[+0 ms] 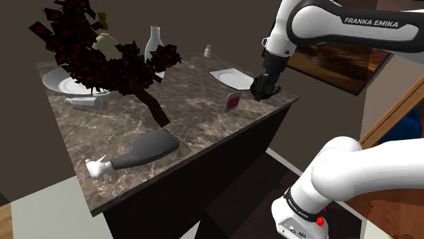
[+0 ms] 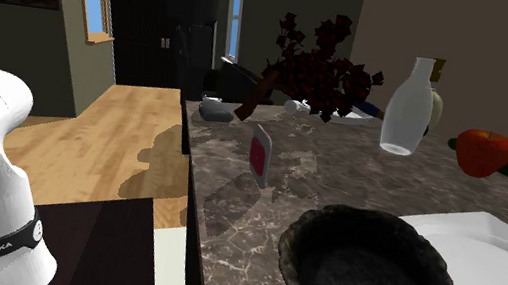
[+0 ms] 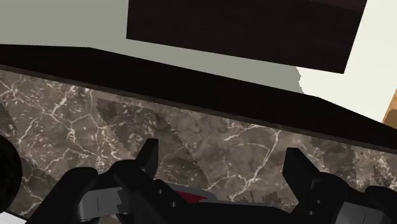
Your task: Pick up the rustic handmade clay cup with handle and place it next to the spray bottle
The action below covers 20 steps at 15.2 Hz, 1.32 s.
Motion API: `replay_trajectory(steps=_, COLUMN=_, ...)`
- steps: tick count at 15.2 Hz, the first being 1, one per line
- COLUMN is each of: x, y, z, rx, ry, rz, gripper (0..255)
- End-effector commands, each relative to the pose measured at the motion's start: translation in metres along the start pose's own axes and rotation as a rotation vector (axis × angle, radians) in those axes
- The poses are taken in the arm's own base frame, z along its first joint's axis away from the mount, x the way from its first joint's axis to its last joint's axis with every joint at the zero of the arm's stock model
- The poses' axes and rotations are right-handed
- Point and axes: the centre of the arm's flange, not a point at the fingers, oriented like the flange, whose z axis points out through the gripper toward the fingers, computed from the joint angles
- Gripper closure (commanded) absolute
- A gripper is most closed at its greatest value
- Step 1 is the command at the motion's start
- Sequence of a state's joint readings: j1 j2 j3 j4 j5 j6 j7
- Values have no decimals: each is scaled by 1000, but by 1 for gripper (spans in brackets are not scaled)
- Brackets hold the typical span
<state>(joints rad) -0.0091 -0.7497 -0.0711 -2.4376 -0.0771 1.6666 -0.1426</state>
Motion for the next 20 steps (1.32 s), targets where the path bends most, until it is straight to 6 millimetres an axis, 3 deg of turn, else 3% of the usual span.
replay_trajectory(steps=1, x=0, y=0, z=0, rx=0, ry=0, rz=0, gripper=0)
replay_trajectory(steps=20, x=57, y=248, z=28, rx=37, ry=29, rz=-74, gripper=0)
